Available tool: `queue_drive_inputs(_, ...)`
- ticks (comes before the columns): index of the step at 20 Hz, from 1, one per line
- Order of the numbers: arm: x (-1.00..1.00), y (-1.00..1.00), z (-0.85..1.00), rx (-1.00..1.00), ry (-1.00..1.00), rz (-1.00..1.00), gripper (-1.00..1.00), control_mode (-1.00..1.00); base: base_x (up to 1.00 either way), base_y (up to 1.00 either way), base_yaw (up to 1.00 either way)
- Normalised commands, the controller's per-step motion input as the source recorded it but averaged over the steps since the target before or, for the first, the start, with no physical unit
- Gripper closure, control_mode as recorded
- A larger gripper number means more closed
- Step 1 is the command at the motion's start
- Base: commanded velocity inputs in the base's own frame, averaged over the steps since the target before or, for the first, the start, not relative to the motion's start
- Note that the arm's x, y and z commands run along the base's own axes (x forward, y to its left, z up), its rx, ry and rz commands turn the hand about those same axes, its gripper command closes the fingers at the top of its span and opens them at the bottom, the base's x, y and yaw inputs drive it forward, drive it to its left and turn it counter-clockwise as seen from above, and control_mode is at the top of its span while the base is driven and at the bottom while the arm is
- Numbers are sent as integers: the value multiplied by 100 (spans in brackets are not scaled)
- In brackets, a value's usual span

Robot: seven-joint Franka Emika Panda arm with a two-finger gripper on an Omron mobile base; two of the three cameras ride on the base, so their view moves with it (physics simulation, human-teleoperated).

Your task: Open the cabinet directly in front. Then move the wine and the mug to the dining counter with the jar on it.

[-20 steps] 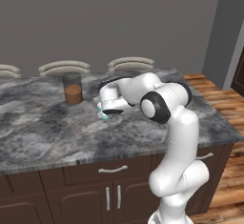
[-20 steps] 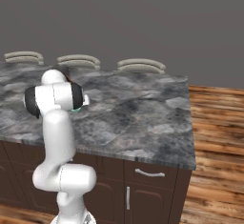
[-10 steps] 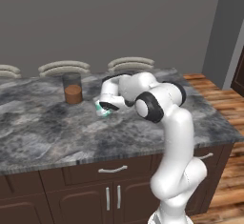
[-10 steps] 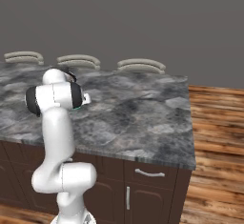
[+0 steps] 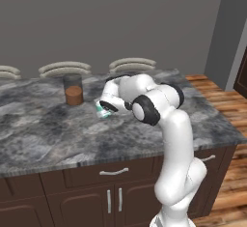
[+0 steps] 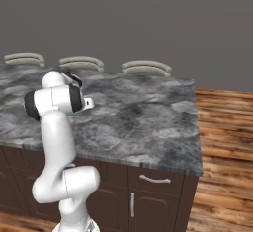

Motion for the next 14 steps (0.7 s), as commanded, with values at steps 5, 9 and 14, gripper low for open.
queue_drive_inputs(5,18,0,-2,10,10,0,100,-100,0,0,0)
queue_drive_inputs(9,0,0,0,0,0,0,-100,-100,0,0,0)
queue_drive_inputs(14,-1,0,81,9,0,0,-100,-100,0,0,0)
